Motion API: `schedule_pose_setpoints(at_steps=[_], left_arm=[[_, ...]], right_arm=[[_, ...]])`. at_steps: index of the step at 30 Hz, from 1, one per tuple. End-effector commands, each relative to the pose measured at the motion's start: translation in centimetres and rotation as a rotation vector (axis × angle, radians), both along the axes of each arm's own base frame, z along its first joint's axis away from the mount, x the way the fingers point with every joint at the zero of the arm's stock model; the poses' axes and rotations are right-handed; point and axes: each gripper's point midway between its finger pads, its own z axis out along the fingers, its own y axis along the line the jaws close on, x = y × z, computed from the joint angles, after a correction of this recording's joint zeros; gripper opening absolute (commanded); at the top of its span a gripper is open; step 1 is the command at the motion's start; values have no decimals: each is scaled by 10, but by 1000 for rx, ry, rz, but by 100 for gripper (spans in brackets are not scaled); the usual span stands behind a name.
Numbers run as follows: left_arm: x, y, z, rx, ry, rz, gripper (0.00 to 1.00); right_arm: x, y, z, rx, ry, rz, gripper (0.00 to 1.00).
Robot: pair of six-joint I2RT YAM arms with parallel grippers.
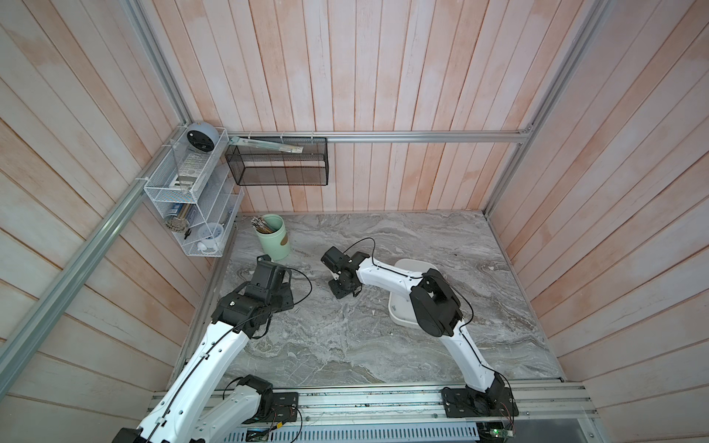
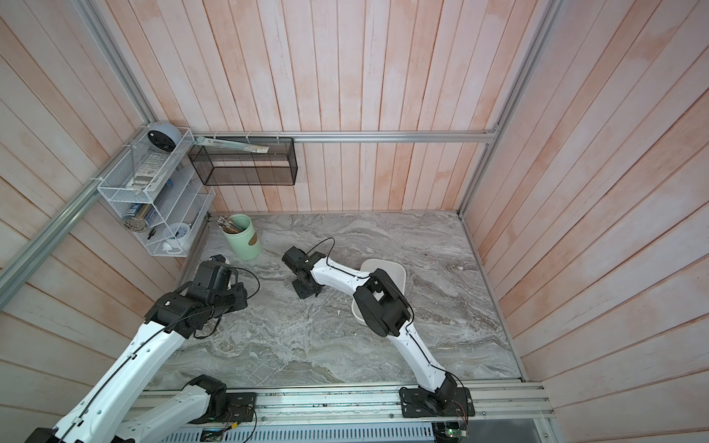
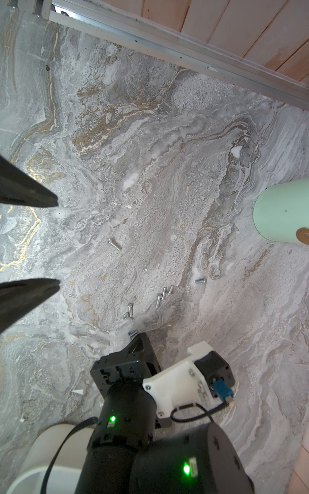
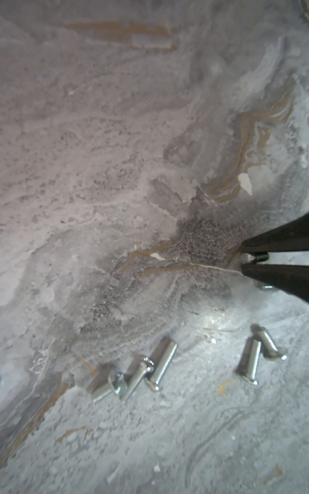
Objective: Put the screws on the desktop into the storage box
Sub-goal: Pick up the screw from the center of the board.
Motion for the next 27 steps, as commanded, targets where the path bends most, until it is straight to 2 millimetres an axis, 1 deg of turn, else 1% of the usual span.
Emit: schedule_pose_setpoints(at_steps=[1, 10, 19, 23, 27], left_arm=[[2, 3, -3, 15, -2, 8, 49], [2, 3, -3, 13, -4, 9, 49], [1, 4, -2, 13, -8, 9, 49], [1, 4, -2, 13, -8, 9, 49], [2, 3, -3, 12, -1, 6, 49]], right_arm=[[-15, -19, -11, -70, 53, 17, 9], [-12, -12, 15, -3, 8, 42, 6], [-8, -12, 37, 47, -20, 46, 3], [-9, -15, 47, 50, -35, 50, 3], [-9, -22, 63, 73, -50, 39, 3]])
